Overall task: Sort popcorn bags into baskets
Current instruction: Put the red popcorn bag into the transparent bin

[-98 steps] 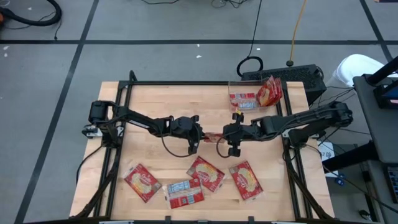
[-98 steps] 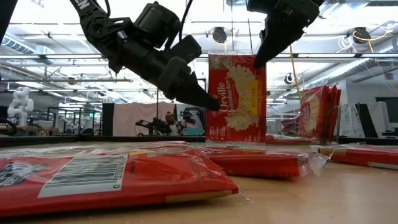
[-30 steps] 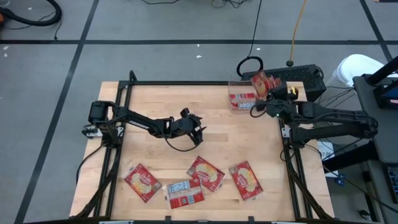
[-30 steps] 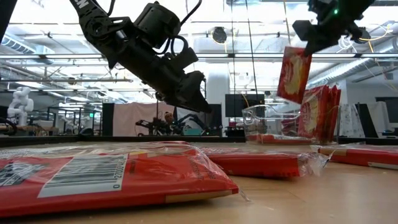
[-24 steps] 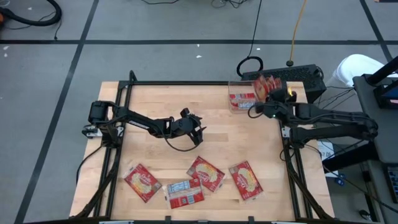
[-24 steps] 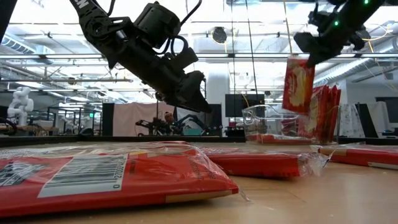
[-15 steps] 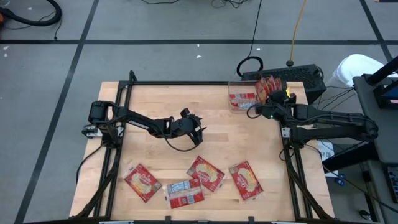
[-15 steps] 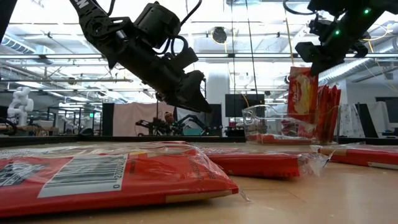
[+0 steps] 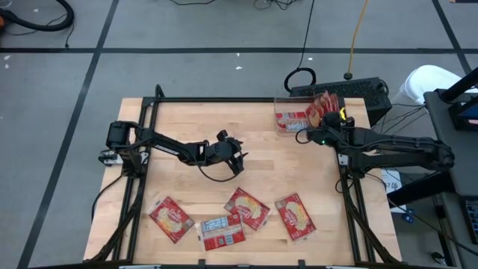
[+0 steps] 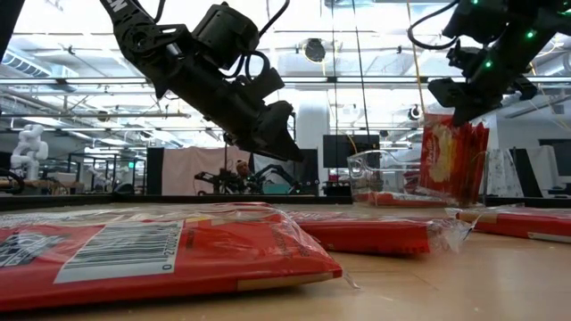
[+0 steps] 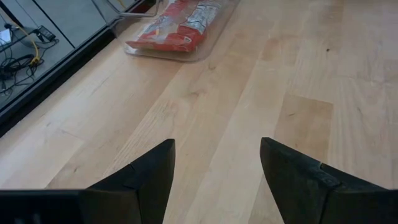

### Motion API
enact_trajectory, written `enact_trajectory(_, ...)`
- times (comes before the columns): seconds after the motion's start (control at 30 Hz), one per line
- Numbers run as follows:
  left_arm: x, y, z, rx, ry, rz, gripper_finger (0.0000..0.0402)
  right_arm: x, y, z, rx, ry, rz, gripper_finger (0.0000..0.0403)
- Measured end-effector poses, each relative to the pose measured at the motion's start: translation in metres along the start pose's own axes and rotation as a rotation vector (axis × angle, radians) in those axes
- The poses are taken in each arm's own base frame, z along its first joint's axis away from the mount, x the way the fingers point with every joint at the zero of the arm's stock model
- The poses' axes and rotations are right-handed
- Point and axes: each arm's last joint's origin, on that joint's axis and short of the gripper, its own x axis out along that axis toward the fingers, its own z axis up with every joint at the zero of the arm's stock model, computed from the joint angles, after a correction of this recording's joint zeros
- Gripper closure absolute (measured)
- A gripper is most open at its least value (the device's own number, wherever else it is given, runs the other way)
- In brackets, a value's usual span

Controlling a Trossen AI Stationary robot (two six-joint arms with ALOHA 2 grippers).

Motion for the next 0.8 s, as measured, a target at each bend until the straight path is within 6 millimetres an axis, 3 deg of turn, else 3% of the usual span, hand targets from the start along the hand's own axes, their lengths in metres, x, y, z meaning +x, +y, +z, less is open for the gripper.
enact_trajectory(0.63, 0.0, 0.0, 0.0, -0.014, -0.004, -0.001, 0.016, 0.022, 0.012, -0.002, 0.002, 0.074, -0.075, 0.0402)
enact_trajectory(0.8, 0.0, 0.0, 0.0, -0.015, -0.002, 0.0, 0.016, 0.025, 0.012, -0.001, 0.014, 0.077, -0.088, 0.0383)
